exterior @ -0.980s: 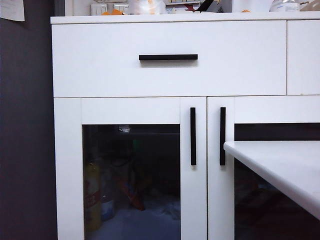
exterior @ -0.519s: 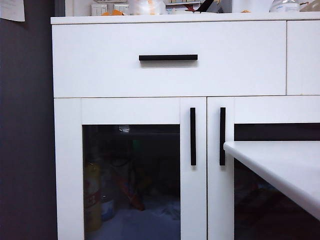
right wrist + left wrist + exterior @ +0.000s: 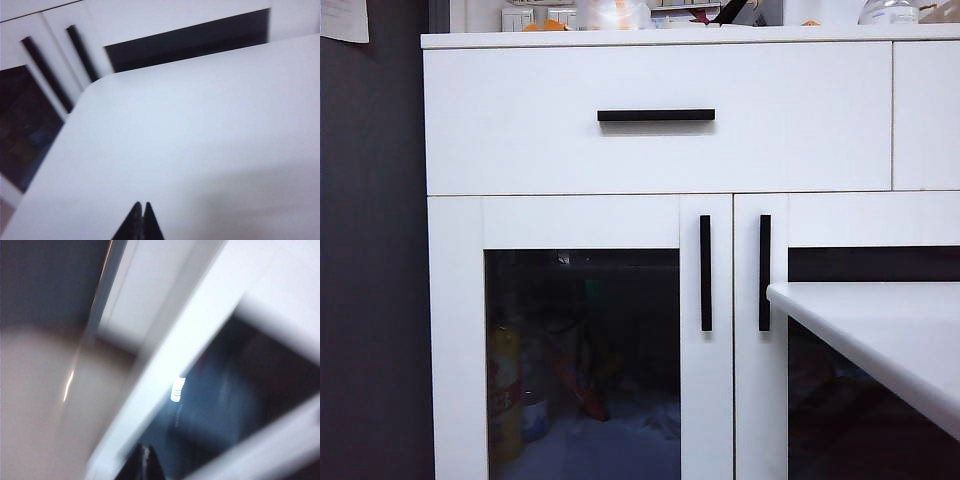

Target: Open the left door of the white cabinet, pick up a can of beverage from the table on the right, place it inside the cabinet, and finally close the cabinet door.

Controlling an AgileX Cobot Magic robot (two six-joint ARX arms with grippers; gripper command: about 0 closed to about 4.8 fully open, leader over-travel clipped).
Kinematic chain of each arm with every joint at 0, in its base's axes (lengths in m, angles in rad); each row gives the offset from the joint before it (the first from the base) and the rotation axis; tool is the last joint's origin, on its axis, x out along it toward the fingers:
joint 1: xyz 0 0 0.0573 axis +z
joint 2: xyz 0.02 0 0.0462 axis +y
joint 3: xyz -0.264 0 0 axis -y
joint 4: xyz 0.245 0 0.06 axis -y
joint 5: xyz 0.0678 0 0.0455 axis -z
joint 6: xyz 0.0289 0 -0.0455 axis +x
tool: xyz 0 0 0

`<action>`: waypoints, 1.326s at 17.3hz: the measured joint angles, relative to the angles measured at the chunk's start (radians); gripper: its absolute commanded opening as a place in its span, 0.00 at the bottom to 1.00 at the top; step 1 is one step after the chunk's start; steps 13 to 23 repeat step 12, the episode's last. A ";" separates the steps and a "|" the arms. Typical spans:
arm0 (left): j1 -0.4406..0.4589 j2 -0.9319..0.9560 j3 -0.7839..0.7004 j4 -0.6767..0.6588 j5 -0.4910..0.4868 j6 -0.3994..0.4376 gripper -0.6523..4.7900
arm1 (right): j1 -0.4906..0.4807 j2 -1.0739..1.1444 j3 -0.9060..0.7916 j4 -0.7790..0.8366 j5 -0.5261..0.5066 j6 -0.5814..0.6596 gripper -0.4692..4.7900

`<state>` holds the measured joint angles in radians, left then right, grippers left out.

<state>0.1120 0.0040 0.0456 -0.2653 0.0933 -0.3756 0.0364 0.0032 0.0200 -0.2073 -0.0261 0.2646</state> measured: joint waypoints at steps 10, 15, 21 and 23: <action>-0.001 0.000 -0.033 0.102 -0.003 0.000 0.11 | -0.058 0.000 -0.012 0.028 0.004 0.000 0.09; -0.001 0.000 -0.033 0.102 -0.003 0.000 0.11 | -0.058 0.000 -0.012 0.029 0.004 0.000 0.09; -0.001 0.000 -0.033 0.102 -0.003 0.000 0.11 | -0.058 0.000 -0.012 0.029 0.004 0.000 0.09; -0.001 0.000 -0.033 0.102 -0.003 0.000 0.11 | -0.058 0.000 -0.012 0.029 0.004 0.000 0.09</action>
